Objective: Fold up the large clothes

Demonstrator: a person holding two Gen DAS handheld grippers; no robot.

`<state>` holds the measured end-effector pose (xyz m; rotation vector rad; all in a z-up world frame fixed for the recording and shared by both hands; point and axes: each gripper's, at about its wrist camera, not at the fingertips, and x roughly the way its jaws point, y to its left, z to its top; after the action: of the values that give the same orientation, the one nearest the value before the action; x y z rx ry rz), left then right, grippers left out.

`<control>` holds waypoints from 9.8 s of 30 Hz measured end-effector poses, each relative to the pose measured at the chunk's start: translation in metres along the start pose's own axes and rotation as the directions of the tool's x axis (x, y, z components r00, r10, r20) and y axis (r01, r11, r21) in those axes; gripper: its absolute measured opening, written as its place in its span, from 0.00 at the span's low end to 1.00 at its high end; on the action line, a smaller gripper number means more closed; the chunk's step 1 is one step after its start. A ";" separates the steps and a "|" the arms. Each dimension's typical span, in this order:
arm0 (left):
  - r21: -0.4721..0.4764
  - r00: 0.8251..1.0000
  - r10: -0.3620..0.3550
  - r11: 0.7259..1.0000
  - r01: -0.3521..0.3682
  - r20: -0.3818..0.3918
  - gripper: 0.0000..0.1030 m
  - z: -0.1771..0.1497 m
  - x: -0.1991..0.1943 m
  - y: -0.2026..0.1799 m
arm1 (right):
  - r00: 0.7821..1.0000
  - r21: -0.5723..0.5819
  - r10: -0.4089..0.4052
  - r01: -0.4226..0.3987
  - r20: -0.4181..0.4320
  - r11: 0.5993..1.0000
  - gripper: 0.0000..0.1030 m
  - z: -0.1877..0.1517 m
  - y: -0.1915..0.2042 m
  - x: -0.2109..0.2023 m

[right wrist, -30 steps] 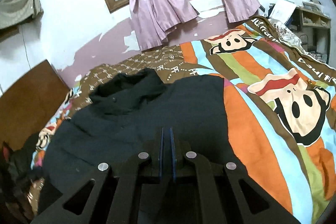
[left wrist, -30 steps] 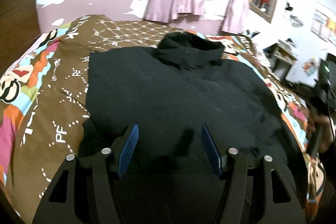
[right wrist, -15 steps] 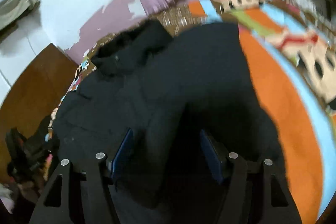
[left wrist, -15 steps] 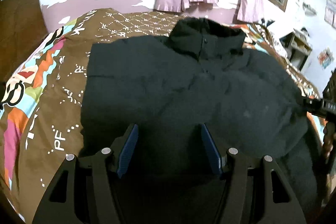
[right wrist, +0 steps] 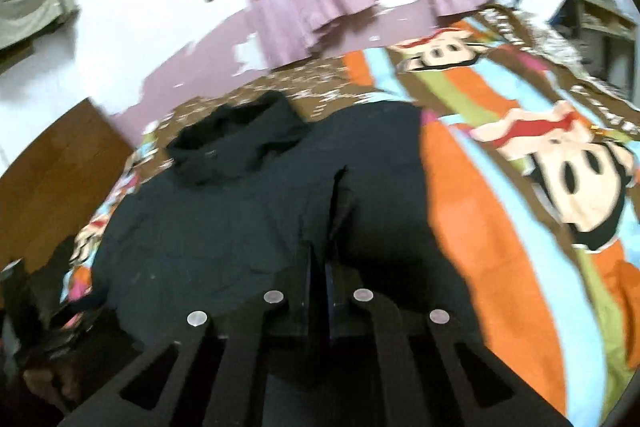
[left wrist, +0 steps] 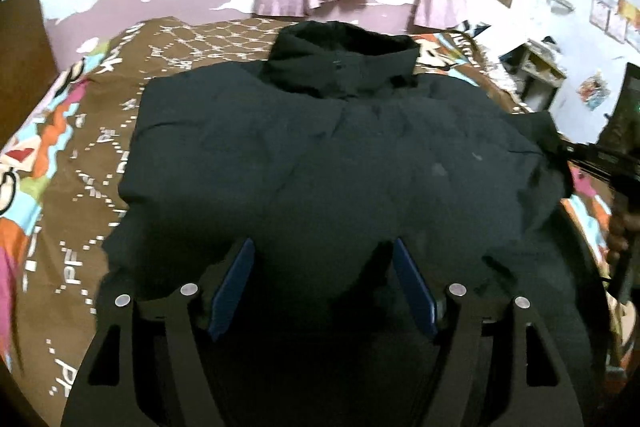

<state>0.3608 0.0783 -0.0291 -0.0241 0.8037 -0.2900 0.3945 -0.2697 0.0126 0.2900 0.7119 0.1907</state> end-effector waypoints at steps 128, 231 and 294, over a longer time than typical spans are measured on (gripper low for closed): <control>0.161 0.990 0.042 0.987 -0.020 -0.138 0.04 0.113 0.148 0.052 | 0.976 -0.422 0.004 -0.097 -0.216 0.902 0.07 0.058 0.045 0.180; -0.105 0.997 0.075 0.992 -0.073 0.015 0.93 0.127 0.050 0.010 | 0.998 -0.197 0.039 -0.047 -0.046 0.979 0.97 0.066 0.073 0.056; 0.065 0.949 0.180 0.977 -0.203 0.258 0.98 -0.100 -0.263 -0.098 | 0.990 -0.464 0.109 -0.053 0.095 0.884 1.00 -0.149 0.122 -0.239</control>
<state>0.0928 0.0629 0.1002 0.1016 0.5357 -0.1346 0.1090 -0.1901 0.0918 -0.1258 0.5168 0.4123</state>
